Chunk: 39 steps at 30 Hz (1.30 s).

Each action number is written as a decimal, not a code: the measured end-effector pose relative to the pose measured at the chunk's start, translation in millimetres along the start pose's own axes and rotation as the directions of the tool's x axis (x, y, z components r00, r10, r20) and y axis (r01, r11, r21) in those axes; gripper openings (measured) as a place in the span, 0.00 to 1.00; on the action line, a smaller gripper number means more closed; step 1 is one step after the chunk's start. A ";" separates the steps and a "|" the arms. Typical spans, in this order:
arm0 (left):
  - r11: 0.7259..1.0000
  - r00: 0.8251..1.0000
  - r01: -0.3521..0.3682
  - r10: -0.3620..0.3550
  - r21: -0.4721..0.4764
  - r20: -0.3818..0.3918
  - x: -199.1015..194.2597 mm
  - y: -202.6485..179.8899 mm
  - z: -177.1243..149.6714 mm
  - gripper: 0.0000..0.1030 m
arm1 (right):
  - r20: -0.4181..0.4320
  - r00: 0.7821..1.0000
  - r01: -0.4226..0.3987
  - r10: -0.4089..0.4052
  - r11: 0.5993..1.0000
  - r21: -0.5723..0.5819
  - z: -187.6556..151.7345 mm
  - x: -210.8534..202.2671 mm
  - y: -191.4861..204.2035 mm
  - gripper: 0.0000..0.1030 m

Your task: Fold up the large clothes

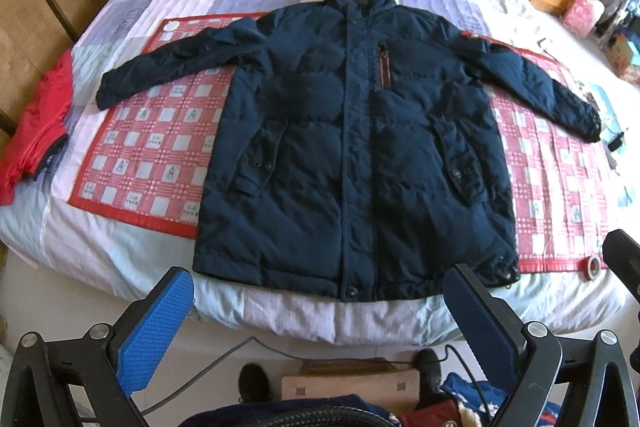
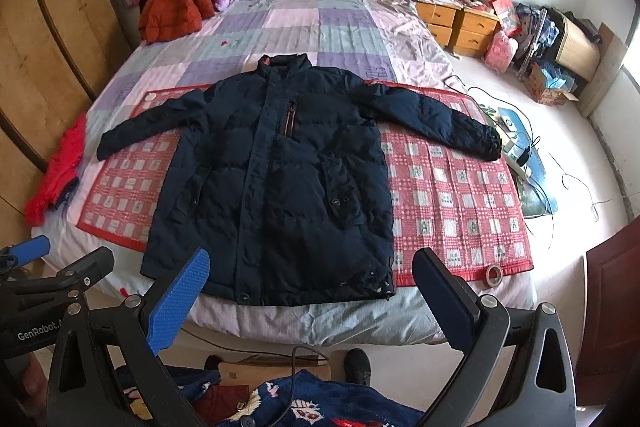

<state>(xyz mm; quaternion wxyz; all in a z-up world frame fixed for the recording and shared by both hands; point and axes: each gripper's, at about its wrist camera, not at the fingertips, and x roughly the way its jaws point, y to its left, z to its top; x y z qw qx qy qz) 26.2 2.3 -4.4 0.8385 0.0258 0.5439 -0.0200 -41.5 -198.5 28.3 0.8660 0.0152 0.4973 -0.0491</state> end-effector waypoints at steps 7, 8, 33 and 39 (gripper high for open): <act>1.000 1.000 0.014 -0.014 -0.009 -0.012 7.5 -1.8 5.8 1.00 | 0.056 0.998 -0.001 0.002 1.000 -0.007 3.1 -0.8 -2.7 1.00; 1.000 1.000 0.020 -0.021 -0.016 -0.018 10.8 -2.8 7.0 1.00 | 0.032 0.999 0.015 -0.014 1.000 -0.026 4.4 3.7 -5.5 1.00; 0.995 0.995 0.088 -0.090 0.044 0.041 303.7 59.5 82.2 1.00 | 0.090 0.995 -0.007 0.033 0.963 -0.269 60.9 303.7 54.4 1.00; 0.995 0.998 0.055 -0.053 0.084 -0.027 434.1 27.5 50.7 1.00 | -0.130 0.991 -0.088 0.042 0.927 -0.366 32.9 463.9 54.5 1.00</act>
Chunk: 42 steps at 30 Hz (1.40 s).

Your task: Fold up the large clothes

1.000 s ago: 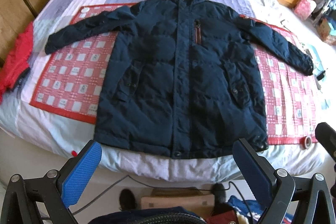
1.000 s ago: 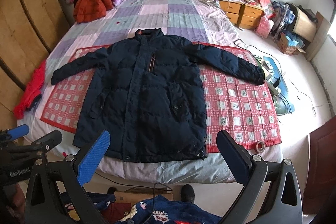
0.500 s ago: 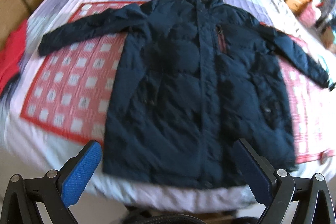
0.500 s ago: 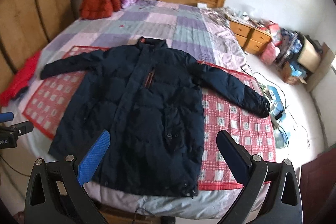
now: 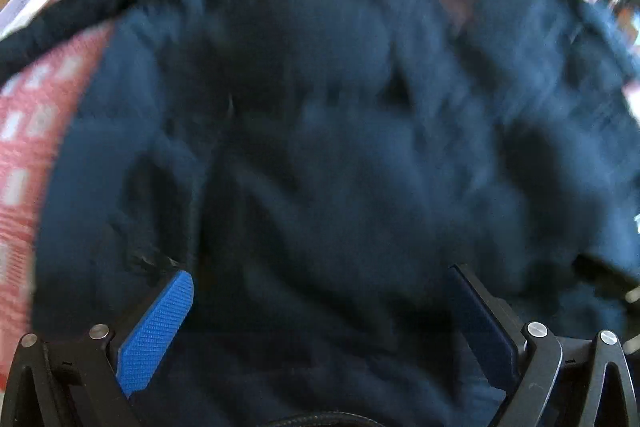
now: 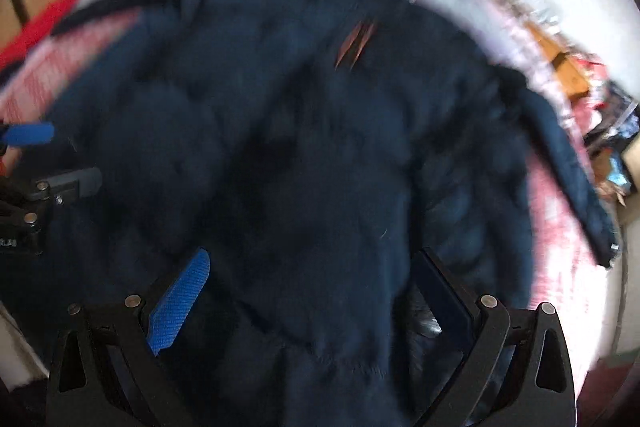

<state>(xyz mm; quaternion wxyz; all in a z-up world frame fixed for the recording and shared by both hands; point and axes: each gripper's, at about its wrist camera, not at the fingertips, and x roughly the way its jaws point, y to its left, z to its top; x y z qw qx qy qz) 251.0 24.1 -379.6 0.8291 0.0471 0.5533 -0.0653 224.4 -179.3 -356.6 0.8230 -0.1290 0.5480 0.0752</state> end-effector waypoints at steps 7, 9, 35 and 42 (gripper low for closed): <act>0.999 0.993 0.009 -0.014 0.043 0.114 -6.2 60.3 -49.2 1.00 | 0.094 0.993 -0.065 0.069 0.997 -0.051 -67.5 -3.9 -99.0 0.93; 0.998 0.993 0.007 -0.015 0.063 0.116 -12.3 75.0 -60.1 0.99 | 0.086 0.994 -0.054 0.062 0.995 -0.083 -74.0 -9.0 -110.3 0.87; 0.967 0.980 -0.132 0.160 -0.217 0.119 126.5 117.3 211.9 1.00 | 0.103 0.981 0.121 -0.164 0.936 0.331 236.1 135.6 -166.0 0.98; 0.970 0.963 -0.158 0.193 -0.185 0.188 111.6 130.6 223.0 1.00 | 0.221 0.965 0.141 -0.141 0.990 0.017 275.7 128.9 -117.8 0.97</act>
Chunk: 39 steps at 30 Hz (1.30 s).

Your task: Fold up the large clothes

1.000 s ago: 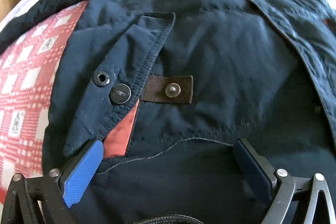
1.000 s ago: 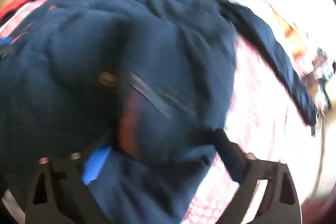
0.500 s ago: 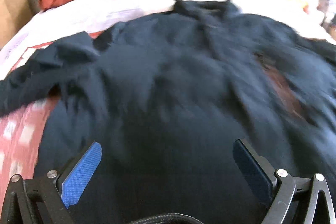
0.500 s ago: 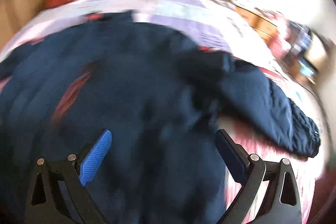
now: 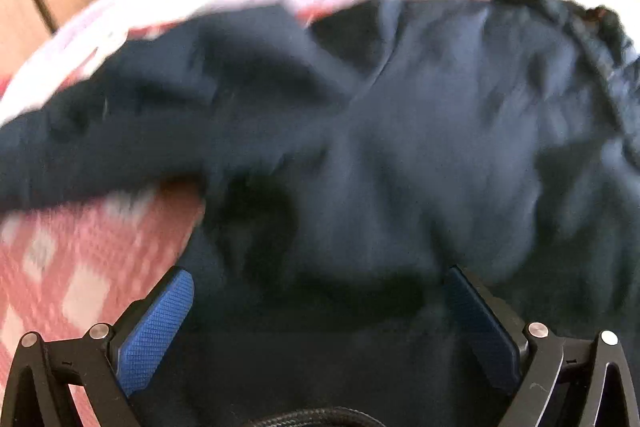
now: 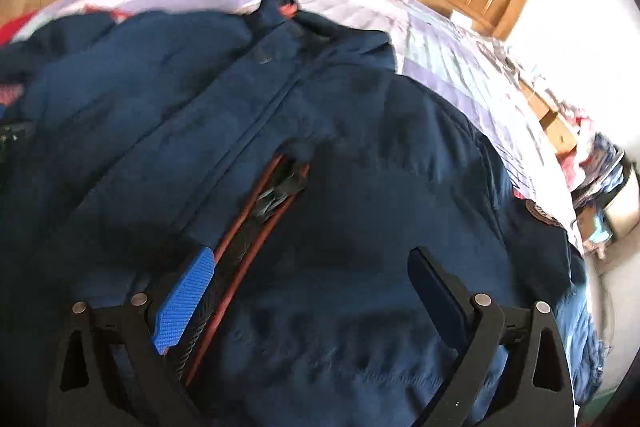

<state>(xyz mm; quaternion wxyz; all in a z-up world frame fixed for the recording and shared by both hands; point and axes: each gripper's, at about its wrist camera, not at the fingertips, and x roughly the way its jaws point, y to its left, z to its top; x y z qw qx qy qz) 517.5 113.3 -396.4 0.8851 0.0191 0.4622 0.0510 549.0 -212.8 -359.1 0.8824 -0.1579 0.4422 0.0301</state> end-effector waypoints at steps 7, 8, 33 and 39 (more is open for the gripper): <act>0.980 0.986 0.167 -0.168 0.110 0.001 12.4 -80.7 59.6 1.00 | -0.101 0.993 0.092 -0.064 0.952 0.291 -13.3 23.3 -107.2 0.99; 0.978 0.986 0.167 -0.169 0.126 0.002 18.1 -95.5 67.4 1.00 | -0.098 0.994 0.084 -0.054 0.941 0.327 -11.5 24.3 -114.9 0.99; 0.996 0.997 0.061 -0.059 0.064 -0.040 67.4 -43.1 87.3 0.99 | -0.152 0.988 0.062 -0.009 0.935 0.350 18.5 77.1 -121.3 1.00; 0.978 0.995 0.098 -0.093 0.184 -0.036 3.2 -52.9 13.7 0.99 | -0.182 0.983 0.029 0.021 0.963 0.267 -26.0 30.7 -66.0 1.00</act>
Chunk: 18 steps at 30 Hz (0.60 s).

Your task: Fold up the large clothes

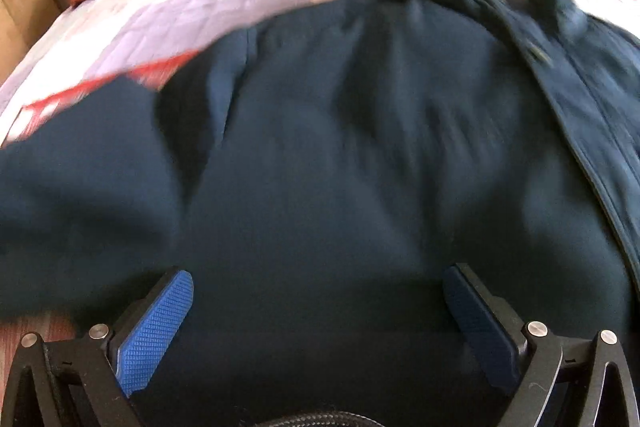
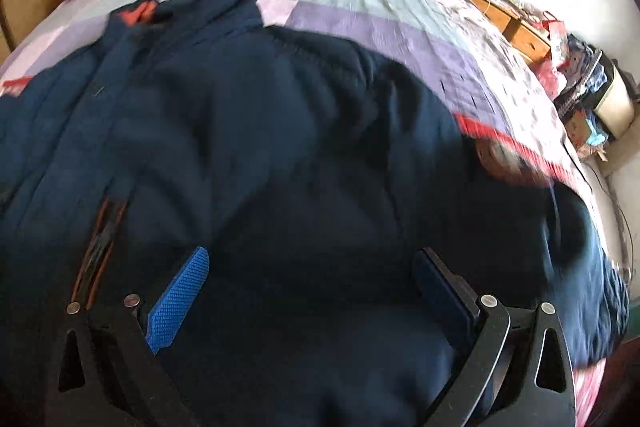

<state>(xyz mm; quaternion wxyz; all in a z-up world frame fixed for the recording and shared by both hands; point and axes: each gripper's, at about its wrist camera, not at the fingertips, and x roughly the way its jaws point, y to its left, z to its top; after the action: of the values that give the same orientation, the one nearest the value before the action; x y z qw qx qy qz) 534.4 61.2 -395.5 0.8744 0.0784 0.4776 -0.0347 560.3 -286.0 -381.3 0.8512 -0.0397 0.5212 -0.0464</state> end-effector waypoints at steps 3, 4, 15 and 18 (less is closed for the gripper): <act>0.999 0.998 0.024 -0.026 -0.028 -0.062 -28.6 6.3 -45.0 0.99 | -0.060 0.998 -0.038 0.038 0.999 0.004 -58.9 -26.5 12.2 1.00; 0.997 0.995 0.053 -0.058 -0.064 -0.079 -41.8 10.1 -63.4 0.99 | -0.095 0.994 -0.055 0.055 0.998 -0.001 -81.6 -33.5 18.0 1.00; 1.000 0.992 -0.006 0.009 0.025 -0.127 -170.4 -14.2 -242.9 0.99 | -0.125 0.989 -0.086 0.076 0.994 -0.072 -279.1 -159.1 75.9 1.00; 0.999 0.992 -0.005 0.010 0.044 -0.125 -194.6 -13.8 -283.7 0.99 | -0.122 0.989 -0.100 0.087 0.989 -0.109 -331.7 -188.4 82.7 1.00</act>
<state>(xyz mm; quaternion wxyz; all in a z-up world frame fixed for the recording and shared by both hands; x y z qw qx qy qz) 191.8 93.1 -384.2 0.8409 0.1012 0.5304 -0.0368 182.7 -187.7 -374.9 0.8169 -0.0615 0.5731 0.0215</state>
